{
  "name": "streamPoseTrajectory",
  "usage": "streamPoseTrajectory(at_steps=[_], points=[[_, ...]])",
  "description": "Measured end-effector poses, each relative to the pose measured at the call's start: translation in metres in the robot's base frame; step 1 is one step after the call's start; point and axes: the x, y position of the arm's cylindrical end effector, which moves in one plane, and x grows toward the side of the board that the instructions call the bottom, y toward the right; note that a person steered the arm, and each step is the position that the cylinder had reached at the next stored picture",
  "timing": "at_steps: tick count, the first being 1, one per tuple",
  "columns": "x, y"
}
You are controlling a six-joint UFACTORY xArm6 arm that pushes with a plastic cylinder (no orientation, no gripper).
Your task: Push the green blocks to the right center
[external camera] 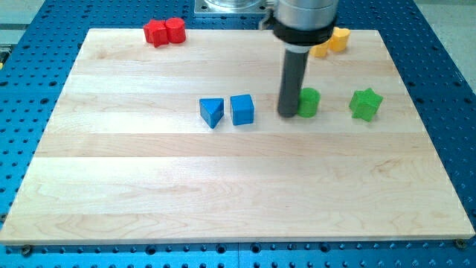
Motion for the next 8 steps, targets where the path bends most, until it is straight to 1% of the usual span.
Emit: streamPoseTrajectory(at_steps=[1,2,3,4,5,6,7,8], points=[[0.000,0.027],[-0.017,0.027],[-0.032,0.050],[-0.034,0.070],[-0.034,0.053],[-0.045,0.027],[-0.077,-0.012],[-0.124,-0.056]])
